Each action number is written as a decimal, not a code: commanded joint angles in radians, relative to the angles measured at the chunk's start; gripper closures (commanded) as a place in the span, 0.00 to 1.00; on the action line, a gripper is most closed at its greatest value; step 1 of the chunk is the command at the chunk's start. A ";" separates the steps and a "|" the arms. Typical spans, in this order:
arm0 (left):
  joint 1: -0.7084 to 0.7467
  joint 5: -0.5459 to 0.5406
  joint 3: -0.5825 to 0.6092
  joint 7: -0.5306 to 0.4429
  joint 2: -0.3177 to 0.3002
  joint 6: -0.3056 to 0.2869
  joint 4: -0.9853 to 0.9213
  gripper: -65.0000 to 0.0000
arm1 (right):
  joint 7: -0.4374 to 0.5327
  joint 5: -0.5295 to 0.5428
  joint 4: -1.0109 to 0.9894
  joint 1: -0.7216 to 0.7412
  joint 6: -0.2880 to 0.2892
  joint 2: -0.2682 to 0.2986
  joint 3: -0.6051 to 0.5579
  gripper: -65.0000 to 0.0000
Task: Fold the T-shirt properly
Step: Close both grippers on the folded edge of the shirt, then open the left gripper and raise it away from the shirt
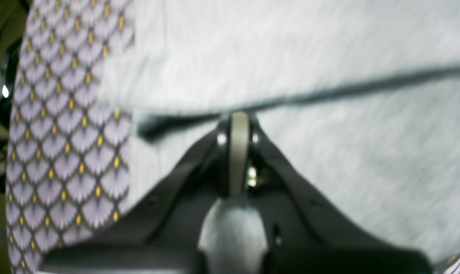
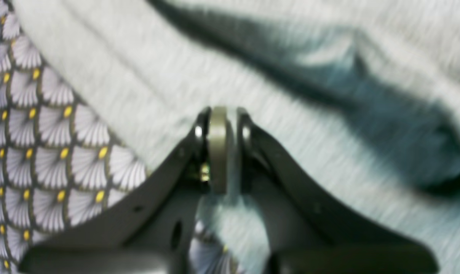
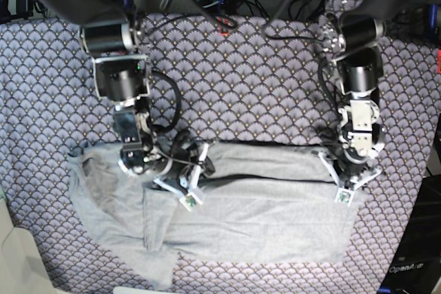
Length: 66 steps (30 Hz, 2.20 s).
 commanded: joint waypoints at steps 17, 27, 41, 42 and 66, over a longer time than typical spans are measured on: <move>-0.024 0.002 0.005 -0.020 -0.016 0.006 -0.017 1.00 | 0.138 0.014 -0.139 0.083 0.003 -0.045 0.000 0.95; -0.038 0.002 0.008 -0.023 -0.030 0.006 -0.095 1.00 | 0.167 0.014 -0.142 0.084 0.003 -0.038 -0.002 0.95; -0.110 -0.010 0.000 -0.114 0.019 0.116 -0.137 1.00 | 0.306 0.012 -0.162 0.159 0.003 -0.042 -0.003 0.95; -0.132 -0.012 -0.002 -0.140 0.023 0.167 -0.155 1.00 | 0.323 0.012 -0.185 0.187 -0.001 -0.040 -0.003 0.95; 0.091 -0.153 -0.054 -0.019 0.054 0.084 0.385 1.00 | 0.217 0.014 0.181 -0.088 -0.082 0.015 -0.003 0.95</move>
